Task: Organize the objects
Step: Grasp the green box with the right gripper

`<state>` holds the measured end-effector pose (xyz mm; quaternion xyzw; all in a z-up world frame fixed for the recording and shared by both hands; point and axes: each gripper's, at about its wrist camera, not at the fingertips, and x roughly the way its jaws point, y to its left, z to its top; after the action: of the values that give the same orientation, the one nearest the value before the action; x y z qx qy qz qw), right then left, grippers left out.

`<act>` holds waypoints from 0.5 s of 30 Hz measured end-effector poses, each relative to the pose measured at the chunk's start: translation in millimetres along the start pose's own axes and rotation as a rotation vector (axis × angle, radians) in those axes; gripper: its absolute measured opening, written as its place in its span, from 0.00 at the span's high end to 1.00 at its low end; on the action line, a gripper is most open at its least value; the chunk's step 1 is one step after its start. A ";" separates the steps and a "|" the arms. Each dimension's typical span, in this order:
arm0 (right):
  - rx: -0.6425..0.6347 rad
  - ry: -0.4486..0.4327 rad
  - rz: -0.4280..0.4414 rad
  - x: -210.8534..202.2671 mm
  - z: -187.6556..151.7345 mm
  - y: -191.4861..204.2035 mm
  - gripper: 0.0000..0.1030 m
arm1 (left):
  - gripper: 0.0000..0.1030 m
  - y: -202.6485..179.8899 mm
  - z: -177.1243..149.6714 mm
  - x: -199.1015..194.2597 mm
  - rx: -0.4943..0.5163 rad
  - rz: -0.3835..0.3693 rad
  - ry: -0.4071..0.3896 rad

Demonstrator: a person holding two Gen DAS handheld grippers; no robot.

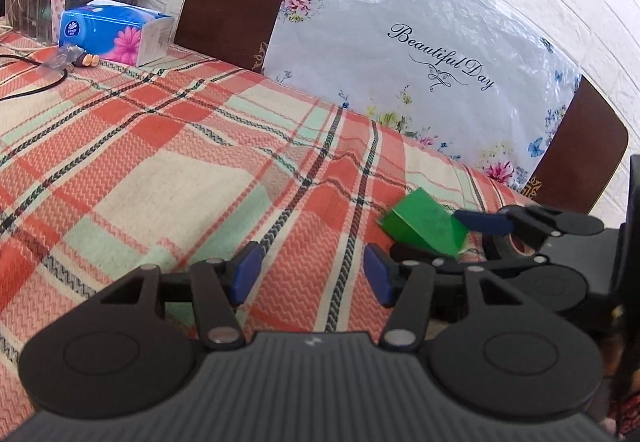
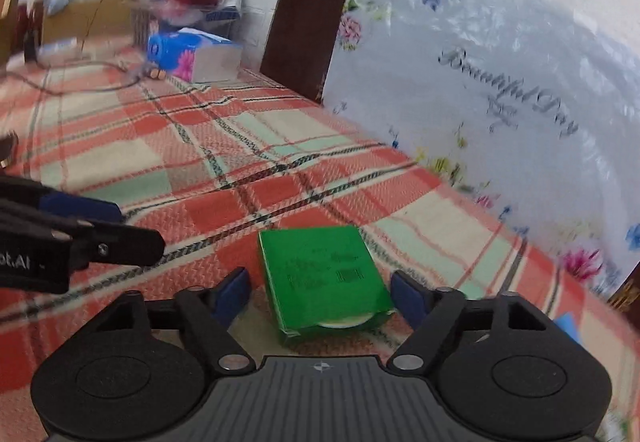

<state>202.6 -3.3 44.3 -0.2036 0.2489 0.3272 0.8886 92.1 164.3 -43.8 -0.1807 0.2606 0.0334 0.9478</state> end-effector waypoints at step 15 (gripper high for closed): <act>0.163 0.065 -0.195 -160.8 -112.4 4.5 0.40 | 0.35 -50.8 -14.1 -10.2 0.216 0.010 0.095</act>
<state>58.3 -136.3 46.8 -0.1644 0.2825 0.2109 0.9212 84.5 112.1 -33.3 -0.0777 0.3084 0.0009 0.9481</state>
